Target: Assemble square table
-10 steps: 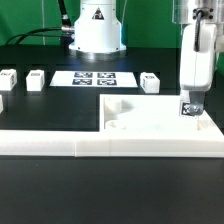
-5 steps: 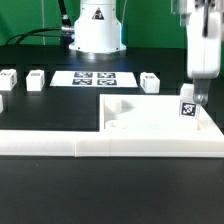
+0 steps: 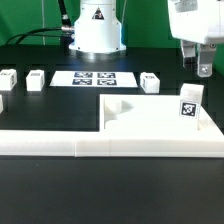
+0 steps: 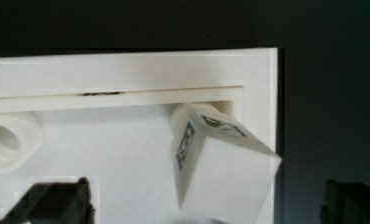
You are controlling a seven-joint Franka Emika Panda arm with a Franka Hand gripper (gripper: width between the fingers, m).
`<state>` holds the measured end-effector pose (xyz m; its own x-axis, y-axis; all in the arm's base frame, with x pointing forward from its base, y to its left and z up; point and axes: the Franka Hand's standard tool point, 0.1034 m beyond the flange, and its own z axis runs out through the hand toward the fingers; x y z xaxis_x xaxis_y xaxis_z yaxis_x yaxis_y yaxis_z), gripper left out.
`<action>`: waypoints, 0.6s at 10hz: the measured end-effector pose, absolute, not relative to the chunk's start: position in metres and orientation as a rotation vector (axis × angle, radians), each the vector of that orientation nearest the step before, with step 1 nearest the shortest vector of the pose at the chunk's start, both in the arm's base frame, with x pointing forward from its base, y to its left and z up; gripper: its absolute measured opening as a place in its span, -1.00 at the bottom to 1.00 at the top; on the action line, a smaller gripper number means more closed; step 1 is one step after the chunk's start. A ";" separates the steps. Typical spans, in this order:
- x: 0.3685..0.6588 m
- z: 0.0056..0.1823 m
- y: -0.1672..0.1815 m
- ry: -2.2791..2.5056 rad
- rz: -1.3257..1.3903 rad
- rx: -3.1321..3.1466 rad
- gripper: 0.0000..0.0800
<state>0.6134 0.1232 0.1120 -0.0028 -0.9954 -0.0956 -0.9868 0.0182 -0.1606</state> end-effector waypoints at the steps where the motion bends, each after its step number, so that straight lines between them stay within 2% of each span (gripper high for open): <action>1: 0.613 0.112 0.124 1.962 -0.088 -2.219 0.62; 2: 0.609 0.112 0.129 1.812 -0.094 -2.347 0.62; 4: 0.604 0.125 0.121 1.268 -0.108 -2.688 0.62; 6: 0.602 0.129 0.116 1.018 -0.154 -2.791 0.62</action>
Offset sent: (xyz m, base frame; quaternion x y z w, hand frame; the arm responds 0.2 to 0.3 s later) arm -0.0231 0.0006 0.0187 -0.0410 -0.1179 -0.5607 0.8185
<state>0.6018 0.1160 0.1288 0.7621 -0.6462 0.0395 -0.6290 -0.7535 -0.1914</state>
